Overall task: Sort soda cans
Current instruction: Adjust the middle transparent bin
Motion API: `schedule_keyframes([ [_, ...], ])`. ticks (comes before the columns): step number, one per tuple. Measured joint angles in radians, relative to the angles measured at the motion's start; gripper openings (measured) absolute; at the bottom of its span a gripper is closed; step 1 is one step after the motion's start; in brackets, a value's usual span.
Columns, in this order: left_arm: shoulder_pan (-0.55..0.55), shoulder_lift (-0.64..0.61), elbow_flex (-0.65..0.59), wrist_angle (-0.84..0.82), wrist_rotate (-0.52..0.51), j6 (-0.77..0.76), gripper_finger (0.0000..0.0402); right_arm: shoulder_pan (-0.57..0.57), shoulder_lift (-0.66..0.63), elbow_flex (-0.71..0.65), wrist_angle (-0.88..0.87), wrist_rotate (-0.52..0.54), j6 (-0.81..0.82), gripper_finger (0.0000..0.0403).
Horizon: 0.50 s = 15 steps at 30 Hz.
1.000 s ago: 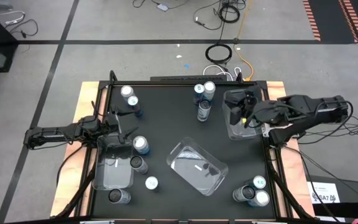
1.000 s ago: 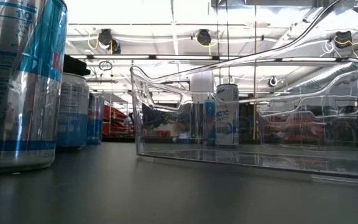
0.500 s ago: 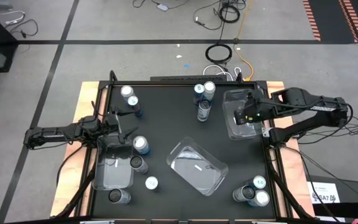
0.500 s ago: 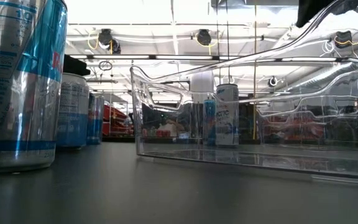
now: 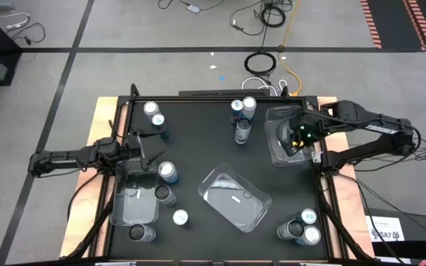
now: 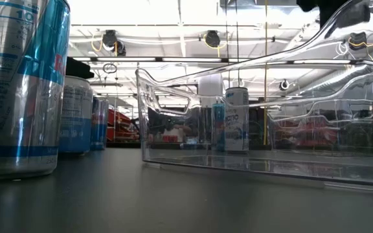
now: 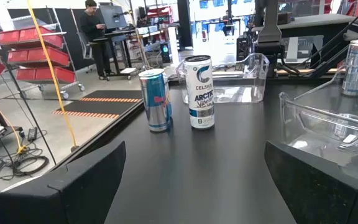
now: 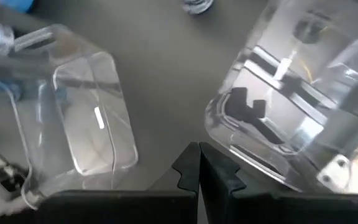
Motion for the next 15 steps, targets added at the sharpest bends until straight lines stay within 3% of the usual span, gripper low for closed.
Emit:
schedule_keyframes([
  [7, 0.0, 0.0, 0.0, 0.0, 0.0, 0.0, 0.0391, 0.003, -0.026, -0.224, 0.306, -0.045, -0.091, 0.0],
  [15, 0.0, 0.0, 0.0, 0.0, 0.0, 0.0, 0.0391, 0.013, -0.006, -0.401, 0.556, -0.046, -0.048, 0.0],
])
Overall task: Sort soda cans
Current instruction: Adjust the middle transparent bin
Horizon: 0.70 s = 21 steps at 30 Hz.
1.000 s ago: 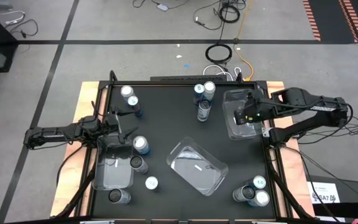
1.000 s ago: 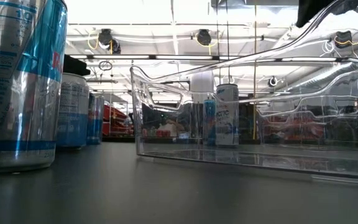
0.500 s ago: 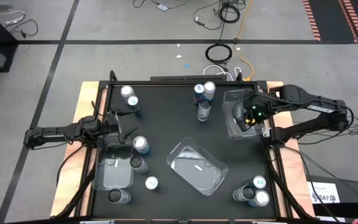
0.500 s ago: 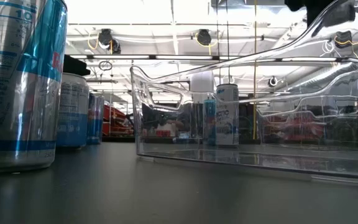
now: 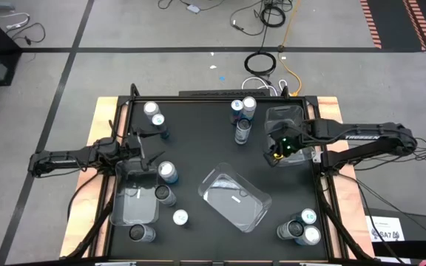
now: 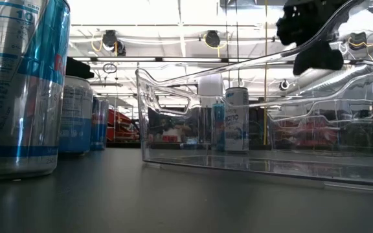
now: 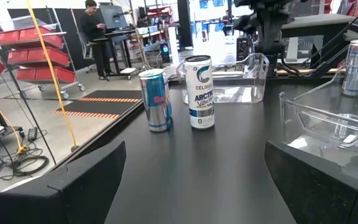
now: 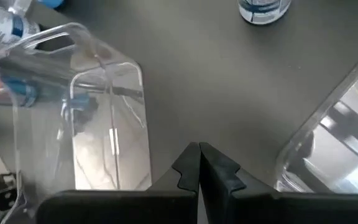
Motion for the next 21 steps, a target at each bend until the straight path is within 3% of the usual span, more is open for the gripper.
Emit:
schedule_keyframes([
  [11, 0.0, 0.0, 0.0, 0.0, 0.0, 0.0, 0.0391, 0.0, 0.007, -0.024, 0.025, 0.003, 0.06, 0.0],
  [21, 0.0, 0.0, 0.0, 0.0, 0.0, 0.0, 0.0391, 0.0, 0.007, -0.024, 0.03, 0.112, 0.05, 0.0023],
])
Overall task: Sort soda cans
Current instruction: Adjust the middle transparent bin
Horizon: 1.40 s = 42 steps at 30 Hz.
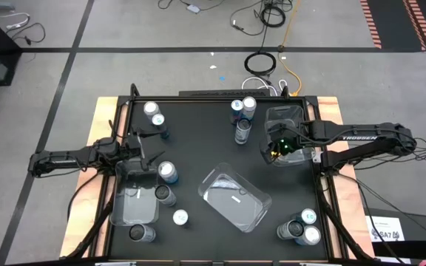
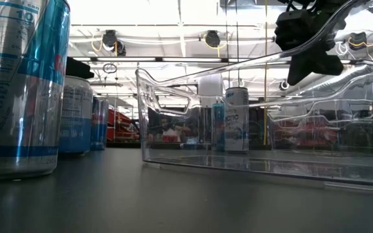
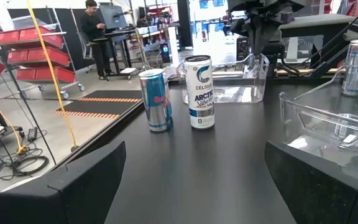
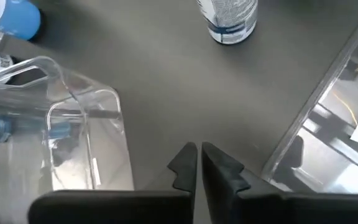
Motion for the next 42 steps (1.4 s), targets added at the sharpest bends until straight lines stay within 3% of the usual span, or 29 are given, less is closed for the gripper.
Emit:
schedule_keyframes([
  [8, 0.0, 0.0, 0.0, 0.0, 0.0, 0.0, 0.0391, 0.0, 0.0, -0.001, 0.092, -0.012, -0.046, 0.0108],
  [16, 0.0, 0.0, 0.0, 0.0, 0.0, 0.0, 0.0391, 0.04, 0.027, -0.001, 0.243, -0.09, -0.051, 0.0208],
  [19, 0.0, 0.0, 0.0, 0.0, 0.0, 0.0, 0.0391, 0.064, 0.075, -0.001, 0.291, -0.109, -0.147, 0.0228],
  [27, 0.0, 0.0, 0.0, 0.0, 0.0, 0.0, 0.0391, 0.176, 0.263, 0.047, 0.364, -0.116, -0.226, 0.0214],
  [35, 0.0, 0.0, 0.0, 0.0, 0.0, 0.0, 0.0391, 0.223, 0.466, 0.229, 0.11, -0.081, -0.24, 0.0206],
  [42, 0.0, 0.0, 0.0, 0.0, 0.0, 0.0, 0.0391, 0.223, 0.576, 0.28, 0.065, -0.084, -0.233, 0.0205],
])
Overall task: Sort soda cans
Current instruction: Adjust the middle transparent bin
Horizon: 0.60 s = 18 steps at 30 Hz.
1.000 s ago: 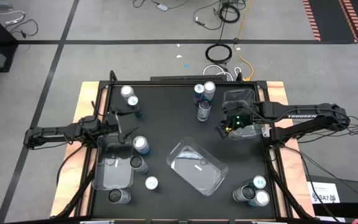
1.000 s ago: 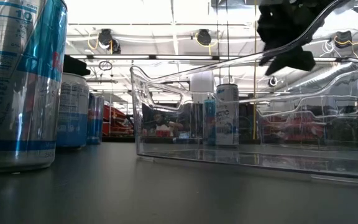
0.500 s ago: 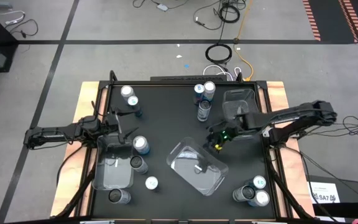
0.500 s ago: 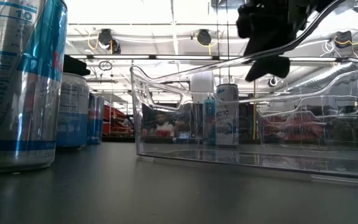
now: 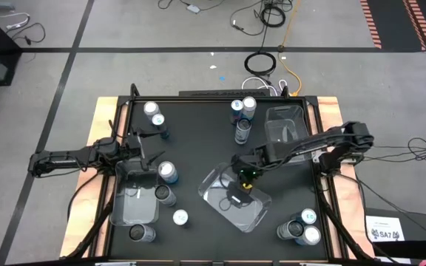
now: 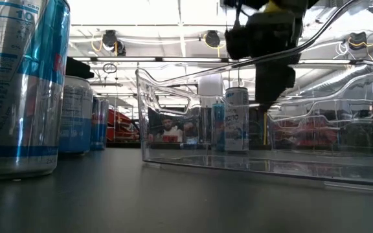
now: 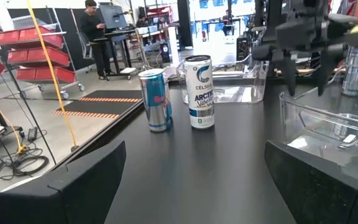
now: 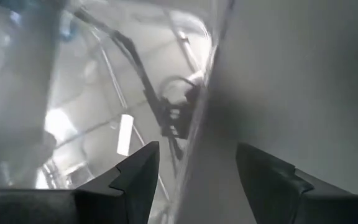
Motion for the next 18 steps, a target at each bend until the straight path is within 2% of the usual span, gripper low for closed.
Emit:
schedule_keyframes([
  [3, 0.0, 0.0, 0.0, 0.0, 0.0, 0.0, 0.0391, 0.0, 0.034, 0.0, -0.043, -0.003, 0.038, 0.019],
  [5, 0.0, 0.0, 0.0, 0.0, 0.0, 0.0, 0.0391, 0.0, 0.049, 0.0, -0.045, -0.006, 0.065, 0.0166],
  [11, 0.0, 0.0, 0.0, 0.0, 0.0, 0.0, 0.0391, -0.001, 0.056, 0.0, 0.023, 0.013, 0.216, 0.0024],
  [12, 0.0, 0.0, 0.0, 0.0, 0.0, 0.0, 0.0391, -0.002, 0.056, 0.0, 0.042, 0.029, 0.265, 0.0013],
  [18, 0.0, 0.0, 0.0, 0.0, 0.0, 0.0, 0.0391, -0.036, 0.056, -0.001, 0.197, 0.139, 0.522, 0.0003],
])
